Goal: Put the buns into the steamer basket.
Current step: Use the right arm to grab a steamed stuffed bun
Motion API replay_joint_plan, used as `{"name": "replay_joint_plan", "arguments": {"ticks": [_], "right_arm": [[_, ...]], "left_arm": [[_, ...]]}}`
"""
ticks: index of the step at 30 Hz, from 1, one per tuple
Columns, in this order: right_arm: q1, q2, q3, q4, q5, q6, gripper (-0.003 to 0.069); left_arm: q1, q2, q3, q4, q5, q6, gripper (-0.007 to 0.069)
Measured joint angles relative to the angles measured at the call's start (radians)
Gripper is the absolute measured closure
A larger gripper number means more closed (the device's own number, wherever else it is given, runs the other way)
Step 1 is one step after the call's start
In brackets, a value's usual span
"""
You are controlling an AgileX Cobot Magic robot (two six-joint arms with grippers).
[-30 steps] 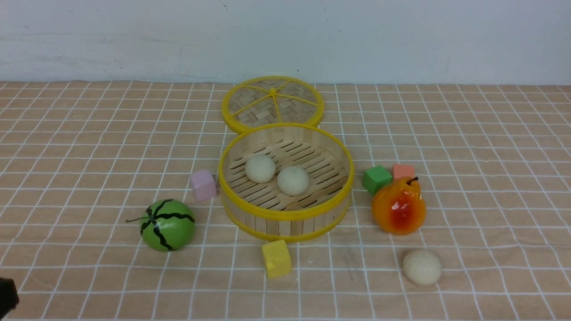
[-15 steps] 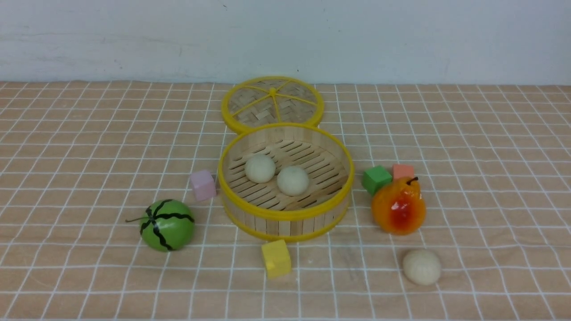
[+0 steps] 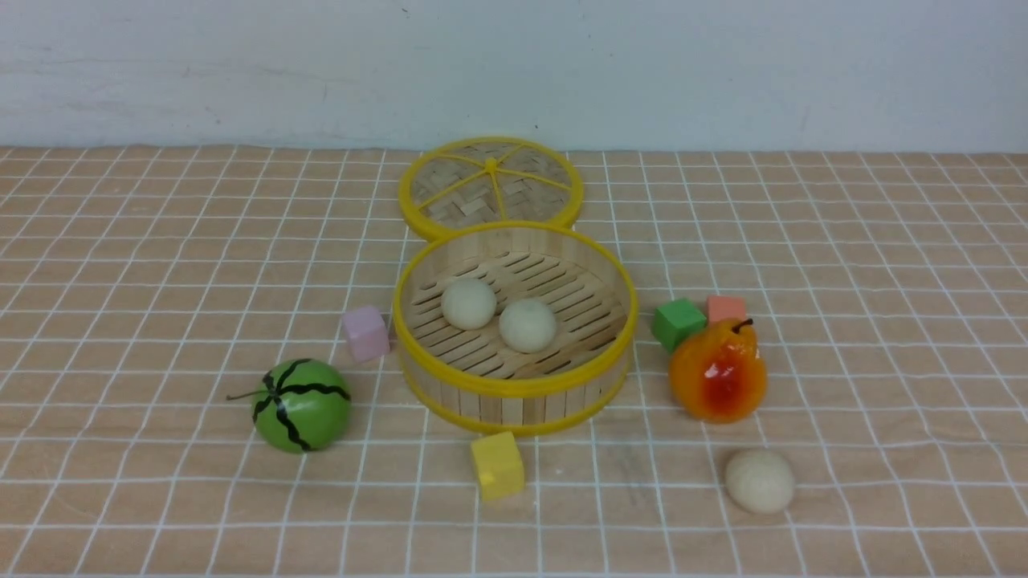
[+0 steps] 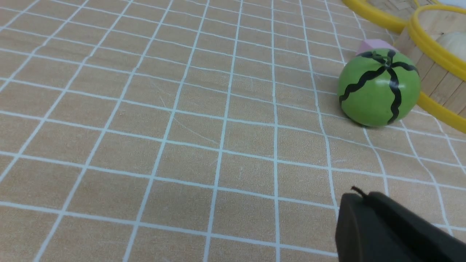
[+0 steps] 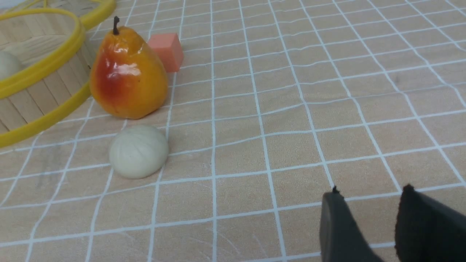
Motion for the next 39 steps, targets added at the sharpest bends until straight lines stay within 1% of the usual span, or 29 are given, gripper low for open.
{"name": "replay_joint_plan", "arguments": {"ticks": [5,9,11,13,18,21,23,25,26,28,32,34,39], "right_arm": [[0.0,0.0,0.0,-0.011,0.0,0.0,0.0419],[0.0,0.0,0.0,-0.107,-0.002,0.0,0.0419],[0.0,0.0,0.0,-0.192,-0.002,0.0,0.0419],[0.0,0.0,0.0,-0.235,-0.001,0.0,0.0419],[0.0,0.0,0.0,-0.296,0.001,0.0,0.0419],[0.0,0.0,0.001,-0.308,0.001,0.0,0.0419],[0.0,0.0,0.004,-0.311,-0.023,0.0,0.0419],[0.0,0.0,0.01,-0.314,-0.095,0.0,0.0419],[0.0,0.0,0.01,-0.314,-0.095,0.0,0.0419],[0.0,0.0,0.01,-0.317,-0.223,0.0,0.0419],[0.0,0.0,0.01,-0.322,-0.331,0.0,0.0419],[0.0,0.0,0.01,-0.326,-0.359,0.0,0.0419],[0.0,0.0,0.01,-0.328,-0.371,0.0,0.0419]], "left_arm": [[0.0,0.0,0.0,0.0,0.0,0.0,0.0623],[0.0,0.0,0.0,0.0,0.0,0.0,0.0618],[0.0,0.0,0.0,-0.001,0.0,0.0,0.0614],[0.0,0.0,0.0,-0.001,0.0,0.0,0.0613],[0.0,0.0,0.0,-0.001,0.0,0.0,0.061],[0.0,0.0,0.0,-0.003,0.0,0.0,0.0608],[0.0,0.0,0.0,-0.003,0.0,0.0,0.0607],[0.0,0.0,0.0,-0.003,0.0,0.0,0.0607],[0.0,0.0,0.0,-0.003,0.0,0.0,0.0607],[0.0,0.0,0.0,-0.003,0.0,0.0,0.0607],[0.0,0.0,0.0,-0.003,0.0,0.0,0.0607],[0.0,0.0,0.0,-0.003,0.0,0.0,0.0607],[0.0,0.0,0.0,-0.003,0.0,0.0,0.0601]]}}
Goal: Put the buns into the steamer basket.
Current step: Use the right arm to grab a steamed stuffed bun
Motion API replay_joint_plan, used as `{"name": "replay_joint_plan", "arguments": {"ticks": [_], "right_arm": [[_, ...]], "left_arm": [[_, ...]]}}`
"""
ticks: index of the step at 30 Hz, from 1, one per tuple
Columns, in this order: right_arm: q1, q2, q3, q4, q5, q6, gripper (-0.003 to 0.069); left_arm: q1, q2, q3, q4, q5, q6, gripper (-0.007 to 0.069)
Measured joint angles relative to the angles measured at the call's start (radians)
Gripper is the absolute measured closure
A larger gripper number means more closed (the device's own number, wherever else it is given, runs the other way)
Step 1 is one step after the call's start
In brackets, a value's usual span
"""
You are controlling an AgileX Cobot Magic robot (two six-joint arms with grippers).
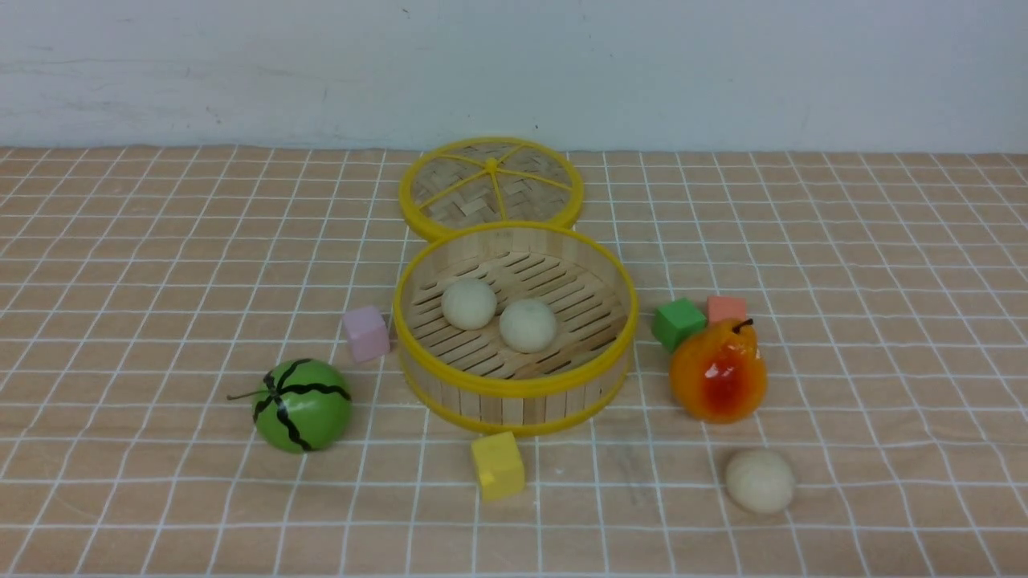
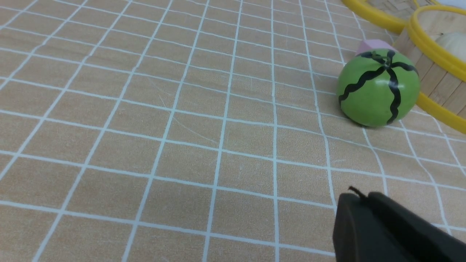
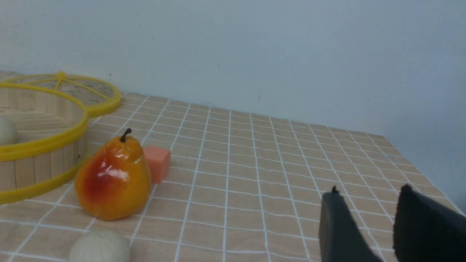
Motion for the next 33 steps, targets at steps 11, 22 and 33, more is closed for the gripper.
{"name": "replay_joint_plan", "arguments": {"ticks": [11,22,33], "right_arm": [[0.0,0.0,0.0,0.005,-0.179,0.006,0.0419],[0.0,0.076,-0.24,0.317,-0.249,0.181,0.0419],[0.0,0.633,-0.858,0.31,0.425,0.152,0.0419]], "left_arm": [[0.0,0.0,0.0,-0.001,0.0,0.0,0.0593],[0.0,0.0,0.0,-0.001,0.0,0.0,0.0585],[0.0,0.0,0.0,-0.001,0.0,0.0,0.0568]]}}
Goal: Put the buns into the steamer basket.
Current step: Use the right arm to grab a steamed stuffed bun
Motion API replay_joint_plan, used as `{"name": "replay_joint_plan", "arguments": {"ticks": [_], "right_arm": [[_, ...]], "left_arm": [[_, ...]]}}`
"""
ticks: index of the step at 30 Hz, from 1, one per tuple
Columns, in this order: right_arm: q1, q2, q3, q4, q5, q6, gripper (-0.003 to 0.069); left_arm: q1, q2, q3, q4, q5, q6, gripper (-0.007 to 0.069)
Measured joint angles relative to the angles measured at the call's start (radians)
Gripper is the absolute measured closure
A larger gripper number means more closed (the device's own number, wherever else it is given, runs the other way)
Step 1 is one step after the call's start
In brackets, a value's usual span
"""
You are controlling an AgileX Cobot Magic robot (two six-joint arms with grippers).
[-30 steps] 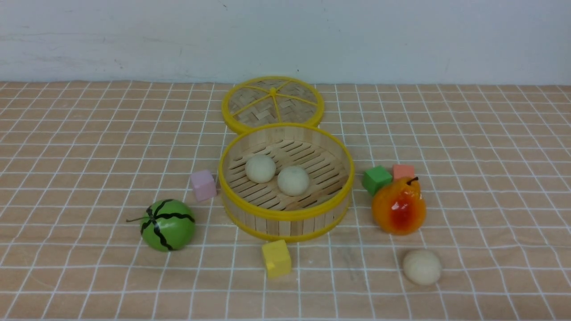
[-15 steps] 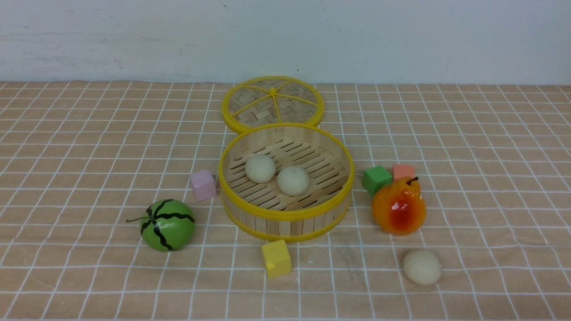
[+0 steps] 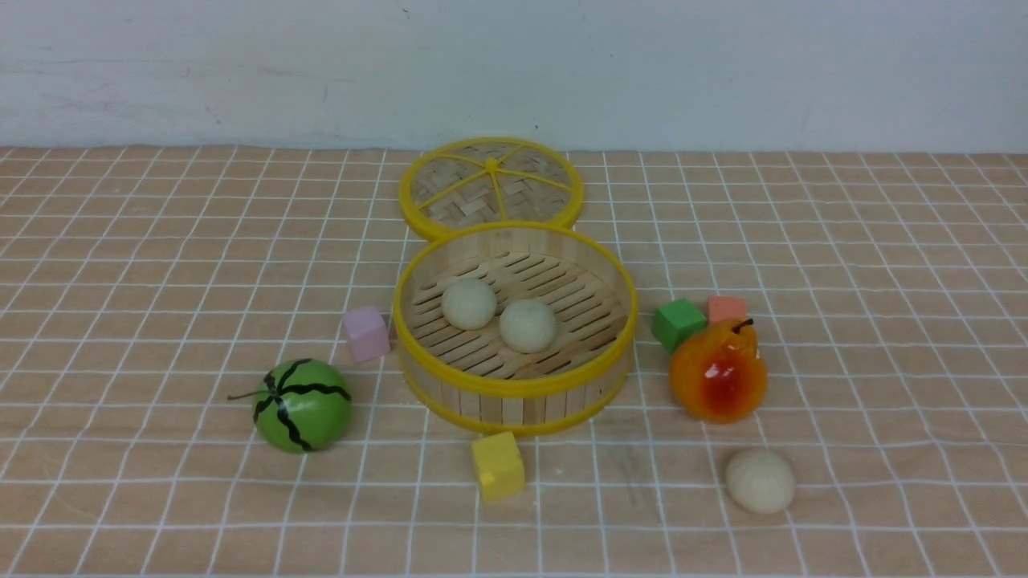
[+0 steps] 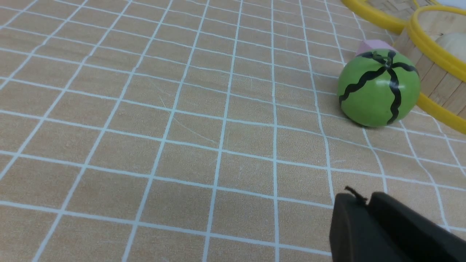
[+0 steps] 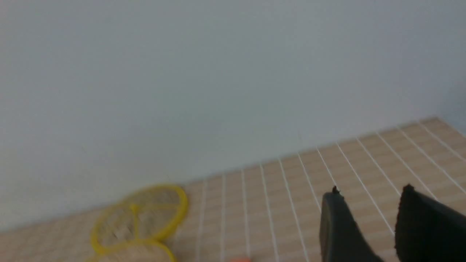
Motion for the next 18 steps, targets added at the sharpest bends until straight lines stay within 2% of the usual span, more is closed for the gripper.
{"name": "replay_joint_plan", "arguments": {"ticks": [6,11,13,18], "right_arm": [[0.019,0.244,-0.027,-0.01,0.031,-0.088,0.0419],[0.115,0.387,-0.032,0.018,0.056,-0.162,0.0419],[0.177,0.468,-0.052,0.034,0.111,-0.221,0.0419],[0.269,0.629,-0.122,0.079,0.22,-0.265,0.0419]], "left_arm": [[0.0,0.0,0.0,0.0,0.0,-0.001,0.0564],[0.0,0.0,0.0,0.0,0.0,-0.002,0.0556],[0.0,0.0,0.0,0.0,0.0,-0.002,0.0553],[0.0,0.0,0.0,0.0,0.0,-0.002,0.0552]]}}
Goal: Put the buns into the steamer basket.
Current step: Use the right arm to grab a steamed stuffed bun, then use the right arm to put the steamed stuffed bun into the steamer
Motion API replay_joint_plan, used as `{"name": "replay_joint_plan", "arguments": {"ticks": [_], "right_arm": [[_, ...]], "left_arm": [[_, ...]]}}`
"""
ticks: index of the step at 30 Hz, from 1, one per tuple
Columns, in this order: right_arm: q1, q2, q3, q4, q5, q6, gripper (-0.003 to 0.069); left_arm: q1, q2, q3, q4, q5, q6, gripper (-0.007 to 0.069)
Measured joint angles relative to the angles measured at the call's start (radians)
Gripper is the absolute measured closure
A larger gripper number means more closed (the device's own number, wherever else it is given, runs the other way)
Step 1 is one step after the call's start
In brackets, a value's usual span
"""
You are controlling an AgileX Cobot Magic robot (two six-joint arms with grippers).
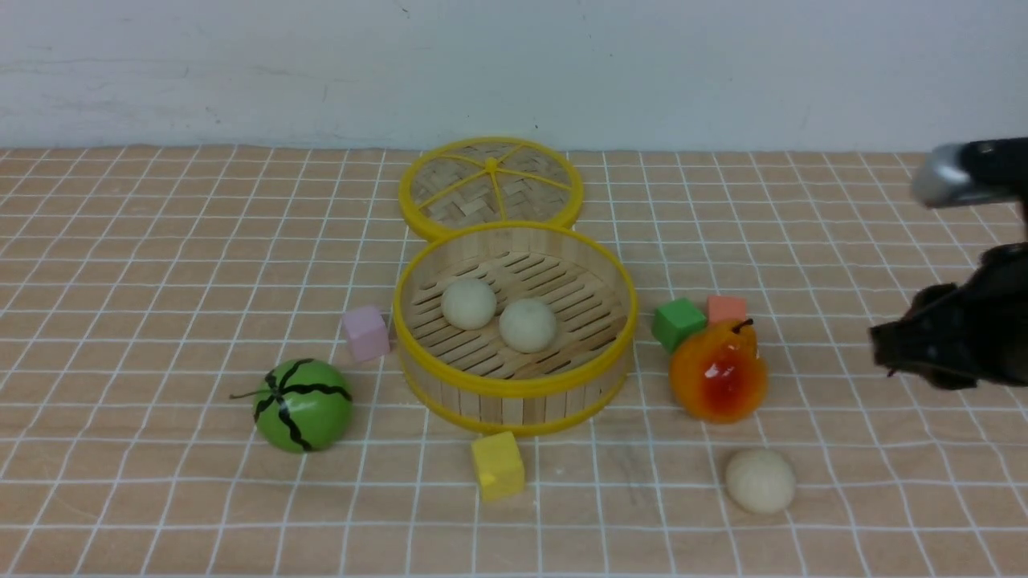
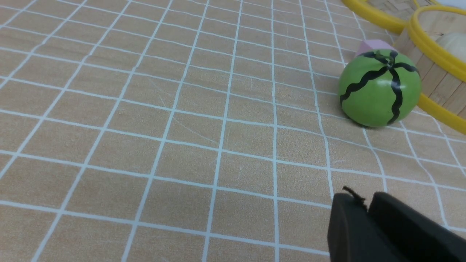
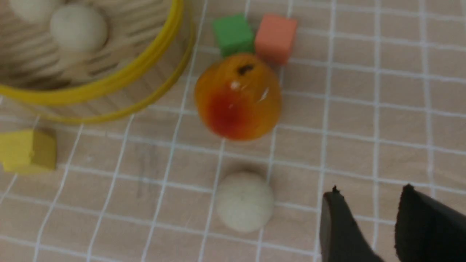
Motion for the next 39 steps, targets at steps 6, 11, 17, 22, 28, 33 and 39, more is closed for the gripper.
{"name": "replay_joint_plan", "arguments": {"ticks": [6,11,17,22,28,33,39], "right_arm": [[0.078,0.228,-0.063,0.107,0.008,-0.008,0.0419],[0.085,0.346,-0.066,0.114,-0.015,-0.008,0.0419],[0.086,0.422,-0.067,0.091,-0.061,-0.009,0.0419],[0.086,0.455,-0.068,0.056,-0.072,-0.009,0.0419],[0.086,0.473,-0.068,0.034,-0.09,-0.009,0.0419],[0.086,0.481,-0.068,0.034,-0.086,-0.01,0.049],[0.093,0.468,-0.107,0.044,-0.021,-0.011,0.0659]], "left_arm": [[0.0,0.0,0.0,0.0,0.0,0.0,0.055],[0.0,0.0,0.0,0.0,0.0,0.0,0.055],[0.0,0.0,0.0,0.0,0.0,0.0,0.0543],[0.0,0.0,0.0,0.0,0.0,0.0,0.054],[0.001,0.0,0.0,0.0,0.0,0.0,0.0533],[0.001,0.0,0.0,0.0,0.0,0.0,0.0533],[0.001,0.0,0.0,0.0,0.0,0.0,0.0533]]}}
